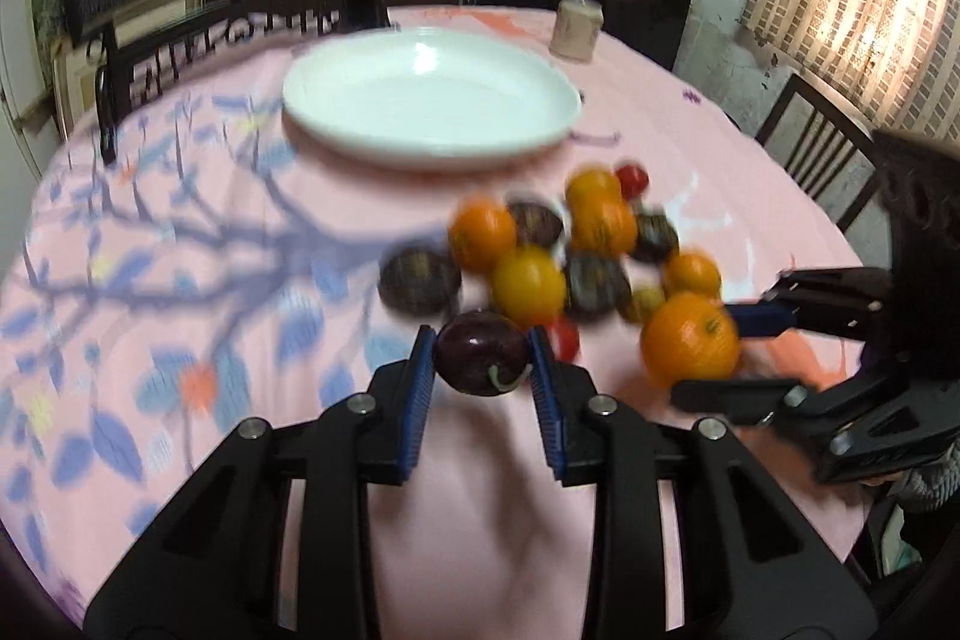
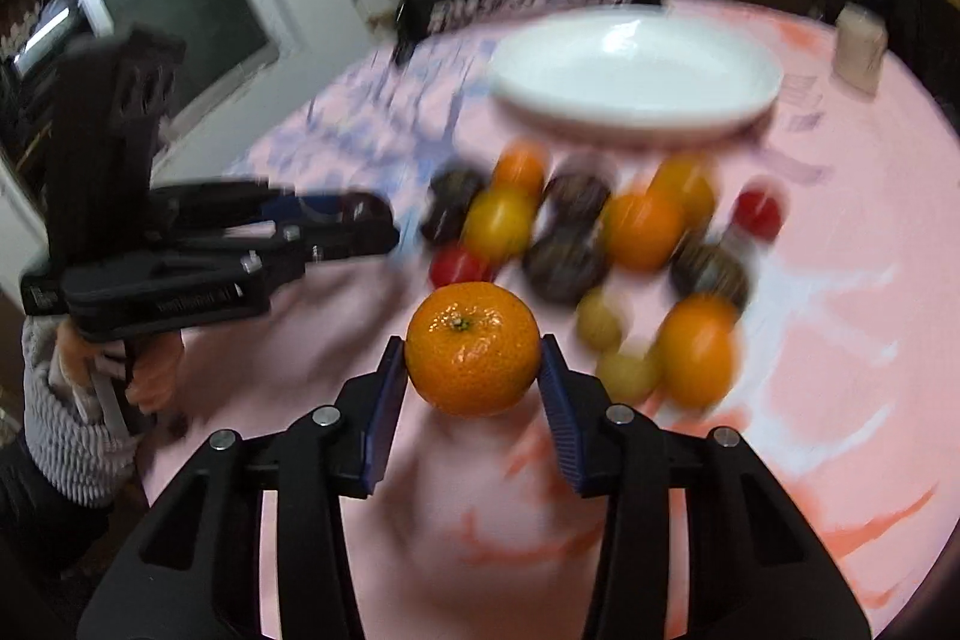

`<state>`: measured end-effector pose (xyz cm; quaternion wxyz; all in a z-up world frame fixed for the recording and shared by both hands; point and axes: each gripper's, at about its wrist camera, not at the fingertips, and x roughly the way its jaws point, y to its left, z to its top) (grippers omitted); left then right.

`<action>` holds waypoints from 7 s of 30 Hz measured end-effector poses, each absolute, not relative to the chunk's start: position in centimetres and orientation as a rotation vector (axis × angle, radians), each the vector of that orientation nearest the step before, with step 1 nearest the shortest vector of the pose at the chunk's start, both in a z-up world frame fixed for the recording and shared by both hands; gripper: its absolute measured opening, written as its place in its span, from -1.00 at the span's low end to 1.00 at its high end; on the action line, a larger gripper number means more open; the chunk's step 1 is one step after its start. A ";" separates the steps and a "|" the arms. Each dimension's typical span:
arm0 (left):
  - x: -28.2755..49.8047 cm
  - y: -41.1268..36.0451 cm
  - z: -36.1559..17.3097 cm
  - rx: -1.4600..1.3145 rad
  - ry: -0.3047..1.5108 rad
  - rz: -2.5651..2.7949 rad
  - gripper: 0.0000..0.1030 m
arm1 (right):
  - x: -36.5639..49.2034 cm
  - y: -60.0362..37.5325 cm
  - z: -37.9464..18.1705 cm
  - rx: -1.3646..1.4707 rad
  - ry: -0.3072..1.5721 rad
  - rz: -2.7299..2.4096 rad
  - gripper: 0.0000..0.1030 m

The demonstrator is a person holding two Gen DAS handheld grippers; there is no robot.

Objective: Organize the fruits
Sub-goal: 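Drop an orange on the plate with right tool while left drops a dark cherry, then place red tomato on plate with right tool while left places dark brown fruit, then place an orange on plate with right tool while left places small orange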

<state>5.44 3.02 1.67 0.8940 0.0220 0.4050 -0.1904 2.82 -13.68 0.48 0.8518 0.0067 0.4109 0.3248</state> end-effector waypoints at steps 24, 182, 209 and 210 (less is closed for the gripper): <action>19.0 1.1 1.7 0.023 0.815 -0.325 0.40 | 18.2 -16.6 2.4 0.176 0.788 0.489 0.05; 10.7 2.1 -1.1 0.235 0.798 -0.180 0.89 | 13.1 -20.8 -0.3 0.390 0.849 0.440 0.31; 12.5 4.5 -2.0 0.032 0.910 -0.266 -0.26 | 14.8 -17.8 -3.3 0.357 0.968 0.472 -0.29; 12.4 4.2 -2.0 0.051 0.904 -0.265 -0.26 | 14.7 -17.8 -3.3 0.354 0.967 0.473 -0.29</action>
